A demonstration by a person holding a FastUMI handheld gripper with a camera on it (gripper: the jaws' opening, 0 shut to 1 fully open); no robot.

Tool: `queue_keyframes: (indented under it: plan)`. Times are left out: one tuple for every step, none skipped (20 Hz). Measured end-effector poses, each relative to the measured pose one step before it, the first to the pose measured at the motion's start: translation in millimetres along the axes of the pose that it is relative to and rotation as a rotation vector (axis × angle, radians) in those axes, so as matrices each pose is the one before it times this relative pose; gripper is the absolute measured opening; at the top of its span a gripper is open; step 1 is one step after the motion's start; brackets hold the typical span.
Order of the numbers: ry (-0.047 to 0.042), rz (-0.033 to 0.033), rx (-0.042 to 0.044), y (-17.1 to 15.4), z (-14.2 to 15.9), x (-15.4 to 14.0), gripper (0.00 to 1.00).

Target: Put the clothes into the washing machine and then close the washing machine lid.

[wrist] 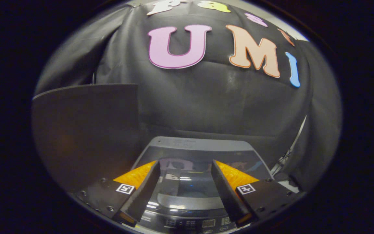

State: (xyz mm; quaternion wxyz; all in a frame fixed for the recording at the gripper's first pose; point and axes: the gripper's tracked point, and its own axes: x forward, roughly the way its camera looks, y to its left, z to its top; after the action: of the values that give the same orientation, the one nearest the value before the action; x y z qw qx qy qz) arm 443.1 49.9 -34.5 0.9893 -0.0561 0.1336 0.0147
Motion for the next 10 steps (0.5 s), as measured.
queue_keyframes:
  plan:
    - [-0.00972,-0.00311,0.02186,-1.17,1.99,-7.38,0.98]
    - [-0.00863,-0.00416,0.00841,0.49,2.67,-6.31,0.98]
    - [-0.00438,0.00358,0.00299,1.77,1.89,-6.25,0.98]
    - [-0.0003,0.01415,0.00294,2.65,-0.63,-6.84,0.98]
    - [0.00042,0.01277,0.0112,1.83,-3.09,-6.37,0.98]
    - [0.00532,0.0112,0.01398,0.4,-5.87,-6.65,0.98]
    - [0.00186,0.01268,0.00949,3.53,-4.39,-7.46,0.98]
    - [-0.00155,0.01354,-0.00057,3.32,-3.81,-7.46,0.98]
    - [-0.00946,0.00528,-0.00976,1.31,0.3,-6.92,0.98]
    - [-0.0152,-0.00301,-0.01599,-0.03,1.78,-8.04,0.98]
